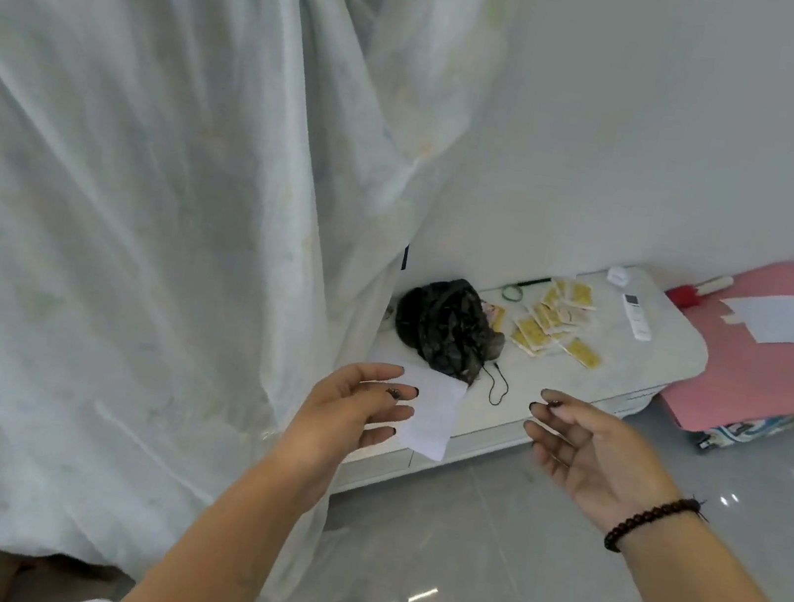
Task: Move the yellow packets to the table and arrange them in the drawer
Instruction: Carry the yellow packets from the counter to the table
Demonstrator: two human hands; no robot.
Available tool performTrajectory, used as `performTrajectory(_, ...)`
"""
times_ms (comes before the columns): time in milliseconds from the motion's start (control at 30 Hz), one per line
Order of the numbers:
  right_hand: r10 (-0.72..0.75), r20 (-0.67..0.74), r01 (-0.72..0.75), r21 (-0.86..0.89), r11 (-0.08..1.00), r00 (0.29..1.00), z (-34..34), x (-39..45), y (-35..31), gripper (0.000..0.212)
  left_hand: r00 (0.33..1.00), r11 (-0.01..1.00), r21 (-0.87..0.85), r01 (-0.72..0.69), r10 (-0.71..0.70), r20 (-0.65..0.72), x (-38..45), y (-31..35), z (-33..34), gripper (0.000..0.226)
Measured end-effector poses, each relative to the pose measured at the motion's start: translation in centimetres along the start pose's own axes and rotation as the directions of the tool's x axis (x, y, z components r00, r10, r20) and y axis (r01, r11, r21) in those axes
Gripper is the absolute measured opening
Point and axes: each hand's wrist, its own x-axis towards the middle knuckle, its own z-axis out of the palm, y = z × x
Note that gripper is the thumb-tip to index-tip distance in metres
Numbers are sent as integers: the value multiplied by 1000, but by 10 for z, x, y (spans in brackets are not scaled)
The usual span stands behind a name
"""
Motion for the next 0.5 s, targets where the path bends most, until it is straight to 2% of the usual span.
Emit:
performTrajectory(167,9,-73,0,125,992,997,0,39,-22,18,998,999,49,18,-21,65,66,21,17,26)
performTrajectory(500,38,-186,2,210,978,982,-55,106,-77,19,986,993,82,89,-99,134,162,37,97,24)
